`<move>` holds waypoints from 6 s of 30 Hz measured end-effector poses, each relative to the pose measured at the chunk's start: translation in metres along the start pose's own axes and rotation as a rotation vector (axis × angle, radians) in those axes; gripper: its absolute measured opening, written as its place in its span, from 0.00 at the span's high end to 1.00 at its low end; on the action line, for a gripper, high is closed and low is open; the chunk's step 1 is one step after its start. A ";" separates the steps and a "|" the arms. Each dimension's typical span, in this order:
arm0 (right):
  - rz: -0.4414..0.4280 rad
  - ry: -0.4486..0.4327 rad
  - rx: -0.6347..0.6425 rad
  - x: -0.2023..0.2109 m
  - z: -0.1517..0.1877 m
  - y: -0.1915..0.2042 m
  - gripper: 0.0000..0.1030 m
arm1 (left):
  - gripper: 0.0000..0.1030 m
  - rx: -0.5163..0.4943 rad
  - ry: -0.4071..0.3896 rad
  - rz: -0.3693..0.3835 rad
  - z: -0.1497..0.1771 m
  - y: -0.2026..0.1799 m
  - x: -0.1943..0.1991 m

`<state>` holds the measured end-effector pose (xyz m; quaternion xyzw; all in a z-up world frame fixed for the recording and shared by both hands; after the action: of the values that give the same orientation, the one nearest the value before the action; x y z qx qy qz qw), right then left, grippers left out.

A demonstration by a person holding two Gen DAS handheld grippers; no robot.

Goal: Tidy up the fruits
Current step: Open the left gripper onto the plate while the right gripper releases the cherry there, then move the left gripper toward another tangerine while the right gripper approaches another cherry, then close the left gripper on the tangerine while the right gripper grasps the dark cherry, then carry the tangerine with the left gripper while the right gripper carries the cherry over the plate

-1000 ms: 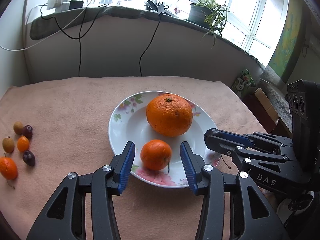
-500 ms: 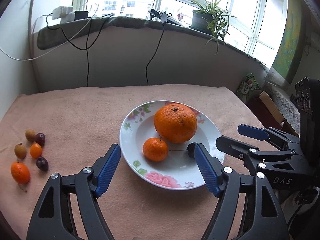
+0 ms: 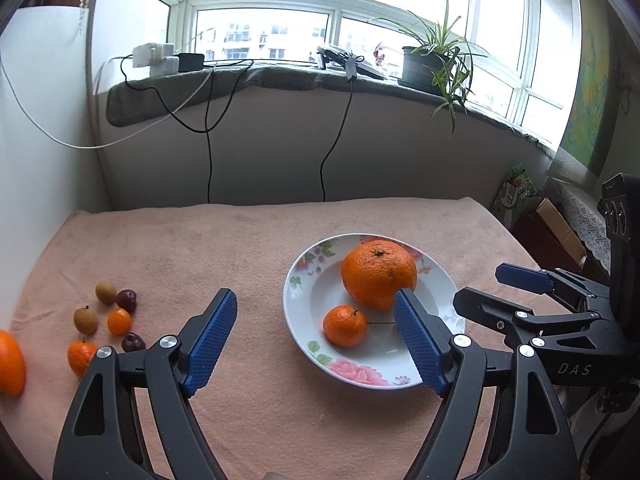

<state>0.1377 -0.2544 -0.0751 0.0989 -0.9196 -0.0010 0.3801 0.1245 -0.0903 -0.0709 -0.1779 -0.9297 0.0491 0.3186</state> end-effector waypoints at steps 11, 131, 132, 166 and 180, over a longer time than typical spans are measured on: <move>-0.028 -0.023 0.046 0.001 -0.012 0.026 0.07 | 0.22 0.011 -0.033 -0.029 -0.003 0.018 0.020; -0.296 0.089 0.171 -0.028 -0.016 0.138 0.76 | 0.62 0.197 0.000 0.046 0.028 0.102 0.032; -0.287 0.084 0.167 -0.025 -0.015 0.133 0.76 | 0.62 0.193 0.001 0.053 0.027 0.098 0.030; -0.062 0.090 -0.031 -0.033 -0.003 -0.026 0.76 | 0.62 0.064 0.086 0.136 0.005 0.018 -0.040; -0.065 0.116 -0.022 -0.052 -0.006 -0.029 0.76 | 0.62 0.057 0.104 0.133 0.003 0.014 -0.052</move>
<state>0.1835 -0.2733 -0.1092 0.1243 -0.8924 -0.0177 0.4335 0.1656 -0.0964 -0.1059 -0.2325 -0.8963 0.0870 0.3675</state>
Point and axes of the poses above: each gripper's, at about its wrist camera, not at the fingertips, and x roughly against the way its jaws point, y to its left, z to its underside, the point moved 4 cm from there along -x, roughly the way its jaws point, and after that the axes turned 8 degrees about z, right-handed, at the moved point
